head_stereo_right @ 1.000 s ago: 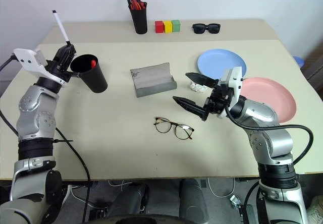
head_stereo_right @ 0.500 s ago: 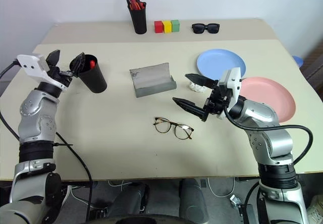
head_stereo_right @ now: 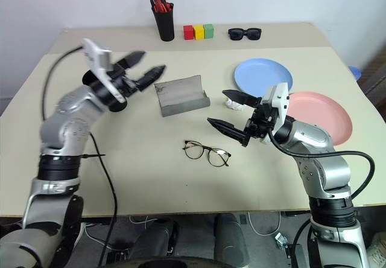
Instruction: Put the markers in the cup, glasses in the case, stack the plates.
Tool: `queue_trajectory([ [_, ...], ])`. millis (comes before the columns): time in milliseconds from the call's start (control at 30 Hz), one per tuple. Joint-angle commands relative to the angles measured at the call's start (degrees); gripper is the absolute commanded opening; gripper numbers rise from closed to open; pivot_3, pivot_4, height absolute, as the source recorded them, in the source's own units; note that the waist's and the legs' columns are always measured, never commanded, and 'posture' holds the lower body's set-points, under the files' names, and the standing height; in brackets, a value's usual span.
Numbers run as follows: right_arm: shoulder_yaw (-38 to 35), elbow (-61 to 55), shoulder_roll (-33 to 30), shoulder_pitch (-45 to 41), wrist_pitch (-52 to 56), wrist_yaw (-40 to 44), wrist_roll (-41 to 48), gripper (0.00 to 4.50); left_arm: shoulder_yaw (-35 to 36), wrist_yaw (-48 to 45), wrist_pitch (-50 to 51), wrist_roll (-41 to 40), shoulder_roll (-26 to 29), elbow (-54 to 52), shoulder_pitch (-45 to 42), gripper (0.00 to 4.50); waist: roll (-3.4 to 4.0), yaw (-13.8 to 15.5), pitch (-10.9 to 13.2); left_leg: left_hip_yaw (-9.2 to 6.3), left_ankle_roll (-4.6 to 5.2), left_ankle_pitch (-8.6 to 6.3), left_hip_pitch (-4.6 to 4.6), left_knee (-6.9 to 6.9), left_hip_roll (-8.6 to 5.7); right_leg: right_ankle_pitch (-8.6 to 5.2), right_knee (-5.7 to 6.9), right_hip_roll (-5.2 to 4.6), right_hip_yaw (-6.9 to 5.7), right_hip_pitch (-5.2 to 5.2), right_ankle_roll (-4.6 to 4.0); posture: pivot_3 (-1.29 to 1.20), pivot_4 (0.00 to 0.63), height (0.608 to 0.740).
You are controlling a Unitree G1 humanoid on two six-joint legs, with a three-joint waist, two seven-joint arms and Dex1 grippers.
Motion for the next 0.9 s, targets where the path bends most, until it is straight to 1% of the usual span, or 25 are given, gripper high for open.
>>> queue_trajectory([
  [33,-0.86,-2.48,0.19,0.29,-1.22,-0.90,0.07,4.47,-3.70,1.81,0.83,6.09,-1.17,4.99,-1.97,4.48,0.00,0.09,0.00,0.00,0.00,0.00,0.00,0.00,0.00,0.00,0.00,0.00,0.00,0.00,0.00,0.00,0.150,0.740],
  [100,-1.09,-2.76,0.17,0.59,-1.28,-1.26,0.04,4.47,-5.45,1.00,1.22,7.97,-1.87,7.27,-2.08,4.48,-0.01,0.17,0.00,-0.01,0.00,0.00,-0.02,0.00,0.00,0.00,0.00,0.00,0.00,0.00,0.00,0.00,0.150,0.740],
  [200,-1.30,-3.75,-0.06,1.60,-1.42,-1.78,-0.08,4.47,-4.31,1.12,0.62,8.12,-4.22,12.10,-2.50,4.48,-0.01,0.30,0.00,-0.02,0.01,0.00,-0.05,0.01,-0.02,0.00,-0.02,-0.02,0.00,-0.01,0.00,0.00,0.150,0.740],
  [267,-1.21,-4.34,-0.12,2.03,-1.45,-2.12,-0.19,4.47,-4.95,-0.38,0.56,9.16,-4.28,14.04,-2.25,4.48,-0.01,0.29,0.01,-0.03,0.01,-0.01,-0.05,0.01,-0.02,0.00,-0.03,-0.02,0.00,-0.01,0.00,0.00,0.150,0.740],
  [567,-1.04,-5.19,-0.12,2.79,-1.56,-2.95,-0.26,4.47,-4.87,-2.84,0.05,11.51,-5.71,17.08,-2.34,4.48,-0.01,0.29,0.01,-0.03,0.01,-0.01,-0.05,0.01,-0.02,0.00,-0.02,-0.02,0.00,-0.01,0.00,0.00,0.150,0.740],
  [667,-0.79,-4.88,-0.27,2.65,-1.71,-2.76,-0.64,4.47,-5.16,-4.51,0.20,11.65,-5.81,16.26,-1.94,3.74,-0.01,0.26,0.01,-0.03,0.01,-0.01,-0.05,0.01,-0.02,0.00,-0.02,-0.02,0.00,-0.01,0.00,0.00,0.150,0.740],
  [900,-0.72,-4.32,-0.13,2.31,-1.99,-2.30,-1.14,4.47,-4.68,-5.30,0.93,12.61,-5.40,15.91,-1.81,0.26,-0.01,0.28,0.00,-0.02,0.01,-0.01,-0.04,0.01,-0.01,0.00,-0.02,-0.02,0.00,-0.01,0.00,0.00,0.150,0.740],
])
